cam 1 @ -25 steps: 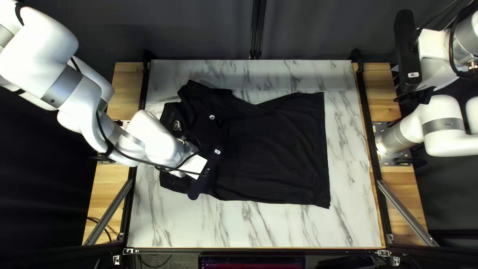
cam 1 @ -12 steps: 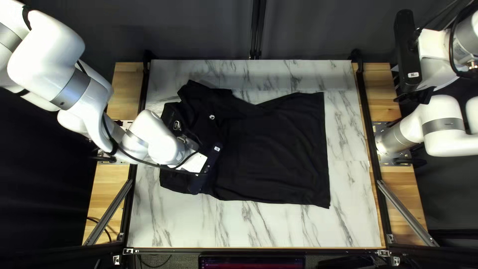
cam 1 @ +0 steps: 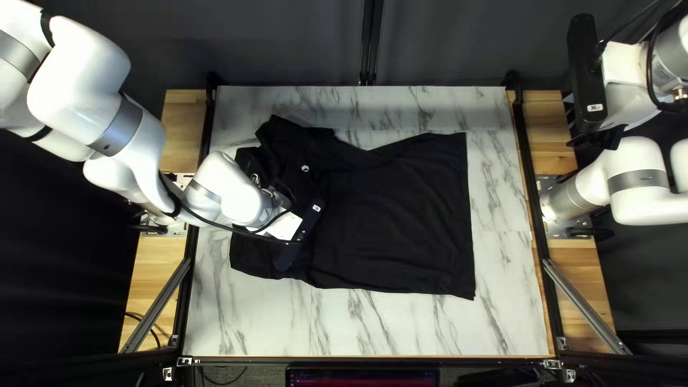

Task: Fold t-shirt

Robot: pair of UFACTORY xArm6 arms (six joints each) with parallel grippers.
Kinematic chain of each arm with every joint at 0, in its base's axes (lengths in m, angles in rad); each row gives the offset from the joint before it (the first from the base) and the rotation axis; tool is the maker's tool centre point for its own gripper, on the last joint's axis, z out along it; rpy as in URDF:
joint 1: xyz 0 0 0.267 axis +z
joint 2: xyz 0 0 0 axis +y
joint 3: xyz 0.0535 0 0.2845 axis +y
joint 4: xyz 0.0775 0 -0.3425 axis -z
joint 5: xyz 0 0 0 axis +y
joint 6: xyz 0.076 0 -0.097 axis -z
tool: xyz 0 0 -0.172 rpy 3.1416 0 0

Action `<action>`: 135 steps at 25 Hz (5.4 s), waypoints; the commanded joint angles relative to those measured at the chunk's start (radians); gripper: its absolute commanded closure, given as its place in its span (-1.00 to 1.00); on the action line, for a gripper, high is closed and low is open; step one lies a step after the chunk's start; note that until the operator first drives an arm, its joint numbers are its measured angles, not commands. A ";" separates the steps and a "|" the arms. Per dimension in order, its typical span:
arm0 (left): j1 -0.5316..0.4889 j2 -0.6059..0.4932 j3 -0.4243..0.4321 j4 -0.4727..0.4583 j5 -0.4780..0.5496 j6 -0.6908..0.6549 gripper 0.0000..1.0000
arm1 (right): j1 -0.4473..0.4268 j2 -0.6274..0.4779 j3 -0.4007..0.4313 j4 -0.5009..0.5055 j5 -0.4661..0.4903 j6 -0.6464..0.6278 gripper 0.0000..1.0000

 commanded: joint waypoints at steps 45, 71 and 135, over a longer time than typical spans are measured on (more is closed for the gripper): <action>0.009 -0.873 -0.536 -0.179 1.224 0.187 -1.00 | 0.000 0.000 0.000 0.000 0.000 0.000 -1.00; 0.009 -0.873 -0.536 -0.179 1.224 0.187 -1.00 | 0.000 0.000 0.000 0.000 0.000 0.000 -1.00; 0.205 -0.610 -0.251 0.048 0.874 -0.116 -1.00 | 0.000 0.000 0.000 0.000 0.000 0.000 -1.00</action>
